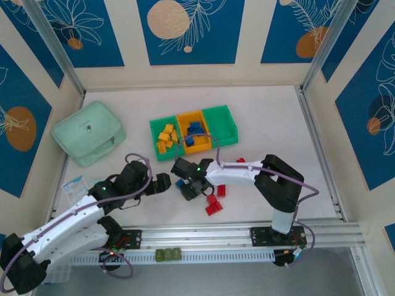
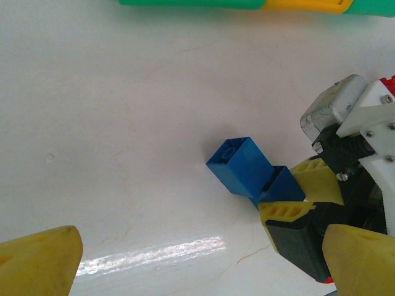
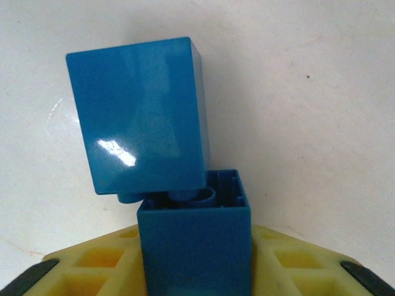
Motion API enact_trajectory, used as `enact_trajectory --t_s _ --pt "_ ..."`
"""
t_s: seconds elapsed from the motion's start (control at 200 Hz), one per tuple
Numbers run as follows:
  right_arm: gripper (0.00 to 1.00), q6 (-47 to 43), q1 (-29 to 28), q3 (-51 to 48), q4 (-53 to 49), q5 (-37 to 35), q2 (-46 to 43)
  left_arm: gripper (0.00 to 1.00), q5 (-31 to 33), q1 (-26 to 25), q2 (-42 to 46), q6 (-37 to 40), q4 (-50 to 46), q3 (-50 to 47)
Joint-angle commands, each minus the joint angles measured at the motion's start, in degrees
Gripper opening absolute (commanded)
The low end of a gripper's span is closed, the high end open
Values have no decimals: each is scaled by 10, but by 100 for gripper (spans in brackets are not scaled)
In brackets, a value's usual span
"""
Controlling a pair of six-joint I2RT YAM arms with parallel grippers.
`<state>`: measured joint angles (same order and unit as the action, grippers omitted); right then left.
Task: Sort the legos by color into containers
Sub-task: Pick up the lego from the bottom-center of the table, then place the lego in the container.
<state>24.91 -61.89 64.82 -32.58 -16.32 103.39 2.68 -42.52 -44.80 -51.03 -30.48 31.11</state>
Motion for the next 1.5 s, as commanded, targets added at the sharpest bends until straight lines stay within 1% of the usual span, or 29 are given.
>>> enact_trajectory --t_s 0.0,0.155,0.275,0.45,0.61,0.73,0.905,1.055,1.175,1.235,1.31,1.37,1.43,1.496 --pt "37 1 -4 5 -14 -3 -10 99 11 -4 -1 -1 1 3" --pt "35 4 0 2 -34 -21 -37 99 14 -4 -5 8 -3 13" --pt "35 8 16 0 -49 -28 -69 99 16 -5 -17 21 0 29" --pt "35 4 65 20 -63 -35 -105 99 22 -3 -38 50 13 64" --pt "35 4 126 67 -67 -46 -89 99 30 6 -63 89 22 100" --pt "35 6 173 109 -55 -43 -60 99 36 19 -95 113 14 131" --pt "35 -10 213 199 -49 -56 9 99 38 41 -122 128 45 147" --pt "35 -19 240 290 -54 -51 88 99 33 62 -143 136 55 161" --pt "36 -34 247 352 -52 -44 143 99 26 75 -157 146 54 172" --pt "37 -39 250 393 -66 -52 175 99 22 80 -161 146 51 175" --pt "40 -41 254 434 -80 -62 208 99 18 84 -159 146 49 176" --pt "47 -44 258 452 -79 -50 223 99 19 87 -154 146 49 174" --pt "51 -44 263 463 -82 -32 228 99 20 89 -150 146 47 173" --pt "55 -44 262 462 -82 -35 221 99 19 91 -146 146 42 174"
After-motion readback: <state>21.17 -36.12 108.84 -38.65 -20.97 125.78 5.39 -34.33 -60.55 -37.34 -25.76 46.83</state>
